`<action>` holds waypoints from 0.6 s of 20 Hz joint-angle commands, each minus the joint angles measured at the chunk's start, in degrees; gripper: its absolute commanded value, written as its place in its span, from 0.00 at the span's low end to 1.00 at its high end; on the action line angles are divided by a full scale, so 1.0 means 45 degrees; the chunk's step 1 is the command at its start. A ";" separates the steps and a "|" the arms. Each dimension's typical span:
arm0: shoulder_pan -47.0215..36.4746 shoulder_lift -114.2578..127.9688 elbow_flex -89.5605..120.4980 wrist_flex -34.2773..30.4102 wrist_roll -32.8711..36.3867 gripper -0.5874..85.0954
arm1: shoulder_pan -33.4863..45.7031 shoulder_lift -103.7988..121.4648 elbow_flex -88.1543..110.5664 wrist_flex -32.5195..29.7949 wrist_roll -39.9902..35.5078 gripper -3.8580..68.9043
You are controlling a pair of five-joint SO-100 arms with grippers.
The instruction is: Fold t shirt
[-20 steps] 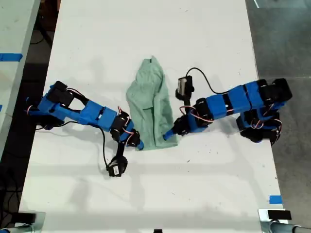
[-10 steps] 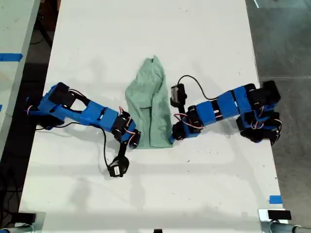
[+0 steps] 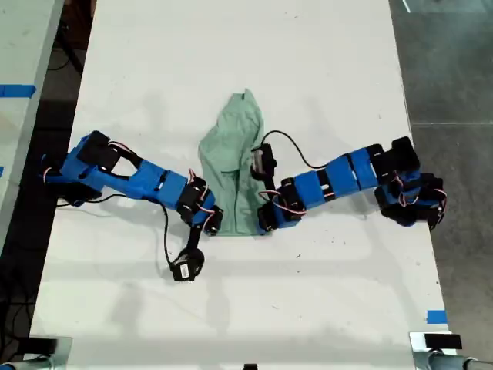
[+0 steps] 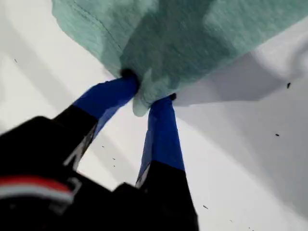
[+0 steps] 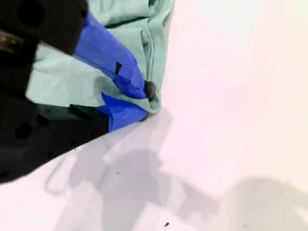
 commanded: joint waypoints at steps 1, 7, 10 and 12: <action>0.0156 0.0312 -0.1426 0.0195 0.0352 0.01 | -0.0371 0.0039 -0.1367 0.0859 0.0059 0.05; 0.0078 0.3672 -0.1270 0.2402 -0.0176 0.01 | 0.0059 0.2383 -0.2559 0.1680 -0.0605 0.05; -0.1719 0.5566 -0.0801 0.3027 0.0938 0.01 | 0.1602 0.4238 -0.1895 0.1562 -0.1660 0.05; -0.3242 0.6348 -0.0820 0.3145 0.1914 0.01 | 0.2715 0.5313 -0.1230 0.1328 -0.2246 0.05</action>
